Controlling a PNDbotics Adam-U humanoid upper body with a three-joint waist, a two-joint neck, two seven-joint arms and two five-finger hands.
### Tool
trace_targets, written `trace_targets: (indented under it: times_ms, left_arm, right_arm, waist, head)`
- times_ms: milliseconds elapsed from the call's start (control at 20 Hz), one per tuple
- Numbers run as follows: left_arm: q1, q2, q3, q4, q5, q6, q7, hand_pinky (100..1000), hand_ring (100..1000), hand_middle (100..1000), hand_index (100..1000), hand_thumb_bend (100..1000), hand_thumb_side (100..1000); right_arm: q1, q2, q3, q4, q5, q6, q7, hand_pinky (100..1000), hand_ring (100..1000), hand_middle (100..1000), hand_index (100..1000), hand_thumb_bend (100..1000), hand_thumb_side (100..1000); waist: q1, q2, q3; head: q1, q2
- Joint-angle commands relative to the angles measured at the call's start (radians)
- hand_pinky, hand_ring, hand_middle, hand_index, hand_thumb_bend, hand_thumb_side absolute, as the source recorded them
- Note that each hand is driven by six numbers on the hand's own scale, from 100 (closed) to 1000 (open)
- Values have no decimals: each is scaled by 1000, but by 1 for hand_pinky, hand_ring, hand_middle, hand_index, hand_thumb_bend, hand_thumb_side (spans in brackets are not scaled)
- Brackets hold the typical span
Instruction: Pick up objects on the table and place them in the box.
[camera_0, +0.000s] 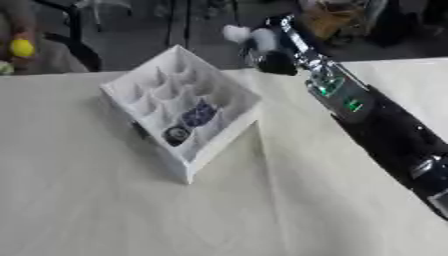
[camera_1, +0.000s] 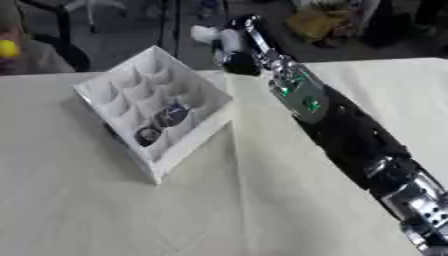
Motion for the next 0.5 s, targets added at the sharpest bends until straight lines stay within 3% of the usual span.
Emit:
trace_targets:
  times_ms: [50,200,400,500]
  left_arm:
    - [-12,3,-2,-20,8,-2,-7,725,780,795,882,255,948]
    - [-18,3,-9,-20,14,-3,-13,725,781,794,882,256,946]
    - [-26,4,-17,-20,22,-4,-22,725,781,794,882,259,943]
    - [-30,3,-20,-20,26,-4,-26,725,781,794,882,261,941]
  right_arm:
    - [-26,-11,-14,-43,-59,-22,-65,100,100,491,404,100,321]
    - [-26,-10,2,-76,-101,-46,-94,100,100,496,410,100,366]
    - [-31,-1,27,-95,-105,-76,-55,124,100,524,435,100,395]
    - [-35,4,40,-112,-89,-102,-8,135,100,537,444,100,382]
  waist:
    - [-13,4,3]
    - [-14,4,8]
    - [-15,3,15]
    - [-16,3,16]
  head:
    - [-7,-12]
    - [-18,-14]
    - [-57,-21]
    - [-128,-37]
